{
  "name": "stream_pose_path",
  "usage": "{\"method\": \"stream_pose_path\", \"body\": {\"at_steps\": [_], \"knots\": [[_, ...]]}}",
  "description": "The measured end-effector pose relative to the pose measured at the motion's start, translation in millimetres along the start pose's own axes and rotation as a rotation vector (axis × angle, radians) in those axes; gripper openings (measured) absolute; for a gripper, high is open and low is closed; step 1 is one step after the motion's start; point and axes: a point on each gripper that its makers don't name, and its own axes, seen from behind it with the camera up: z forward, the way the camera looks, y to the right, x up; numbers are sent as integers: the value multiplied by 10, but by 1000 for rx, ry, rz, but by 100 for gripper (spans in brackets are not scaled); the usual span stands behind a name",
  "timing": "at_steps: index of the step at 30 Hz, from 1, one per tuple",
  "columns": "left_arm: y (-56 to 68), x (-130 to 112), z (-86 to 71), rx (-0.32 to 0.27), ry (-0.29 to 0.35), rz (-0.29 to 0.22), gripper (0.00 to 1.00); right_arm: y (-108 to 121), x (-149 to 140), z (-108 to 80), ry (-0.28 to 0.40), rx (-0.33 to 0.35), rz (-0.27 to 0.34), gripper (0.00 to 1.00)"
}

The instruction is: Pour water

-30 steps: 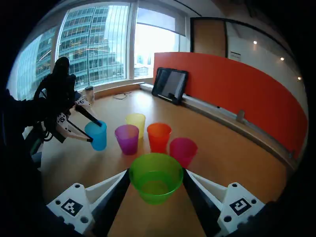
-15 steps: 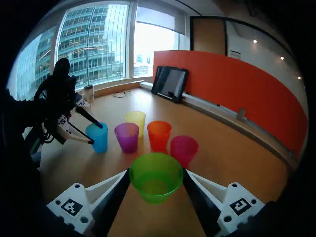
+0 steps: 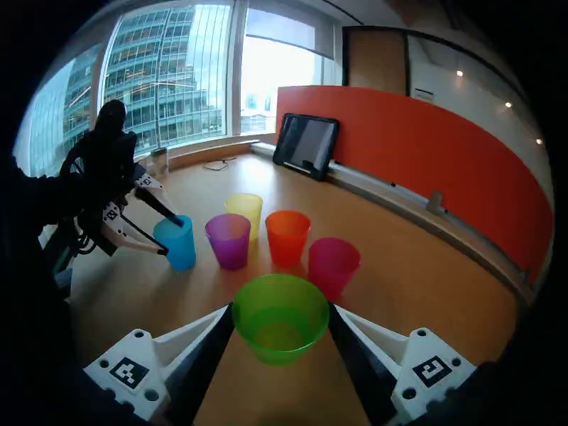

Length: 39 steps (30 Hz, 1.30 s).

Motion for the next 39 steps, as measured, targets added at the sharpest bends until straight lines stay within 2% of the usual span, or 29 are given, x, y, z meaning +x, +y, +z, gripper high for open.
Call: {"method": "stream_pose_path", "body": {"at_steps": [4, 15, 25, 39], "knots": [[-19, -30, 1, 12, -8, 5, 97, -10, -33, 23, -4, 0, 4, 94], [-12, -115, -58, 36, -17, 19, 97, -81, -251, 89, -37, 4, 10, 94], [1, -143, -142, 32, -12, -5, 97, -163, -430, 133, -65, 8, 12, 94], [3, -147, -241, 38, 2, -24, 97, -192, -490, 121, -67, -2, 15, 94]]}}
